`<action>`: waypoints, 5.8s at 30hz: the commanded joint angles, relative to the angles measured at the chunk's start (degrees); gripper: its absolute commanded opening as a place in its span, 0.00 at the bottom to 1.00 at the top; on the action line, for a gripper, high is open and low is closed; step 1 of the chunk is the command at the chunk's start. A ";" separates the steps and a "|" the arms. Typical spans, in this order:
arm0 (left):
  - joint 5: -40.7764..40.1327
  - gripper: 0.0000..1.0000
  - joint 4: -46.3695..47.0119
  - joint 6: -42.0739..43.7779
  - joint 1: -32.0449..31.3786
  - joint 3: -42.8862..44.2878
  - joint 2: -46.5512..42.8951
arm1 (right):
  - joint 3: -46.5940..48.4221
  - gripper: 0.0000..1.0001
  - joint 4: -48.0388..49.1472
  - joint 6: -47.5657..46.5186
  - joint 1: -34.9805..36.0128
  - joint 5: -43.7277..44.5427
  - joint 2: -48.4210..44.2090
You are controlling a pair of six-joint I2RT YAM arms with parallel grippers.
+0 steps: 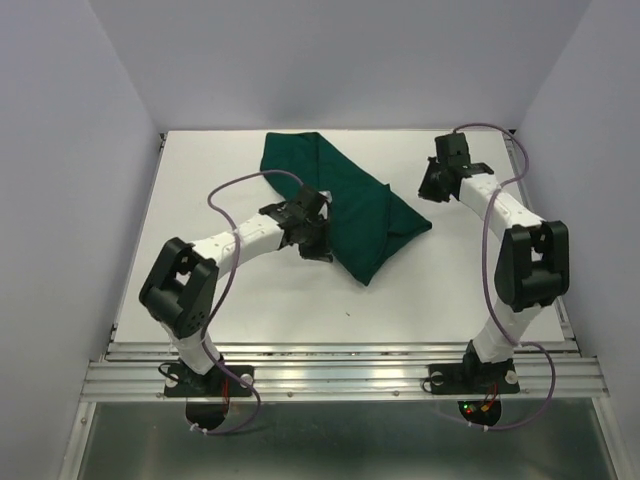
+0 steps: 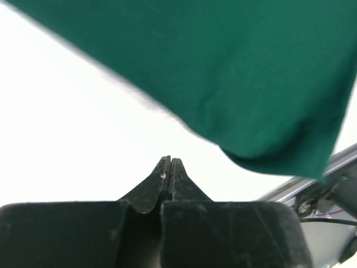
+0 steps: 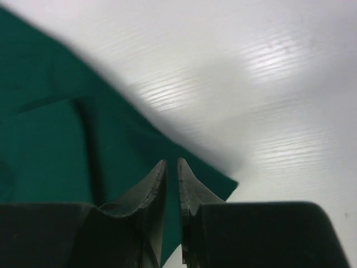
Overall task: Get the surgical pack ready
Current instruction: Pack the surgical kit at the center of the board.
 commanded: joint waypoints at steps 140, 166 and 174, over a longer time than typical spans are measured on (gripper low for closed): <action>1.46 0.00 4.83 4.72 7.83 19.04 -6.37 | -17.86 0.13 15.74 5.02 8.12 -19.13 0.63; 19.12 0.00 18.54 -4.33 -8.35 40.95 10.95 | -23.13 0.13 26.63 15.57 9.17 -28.89 1.69; 18.34 0.00 18.46 -4.07 -8.36 39.19 12.36 | -25.06 0.13 30.59 18.47 9.17 -31.44 0.81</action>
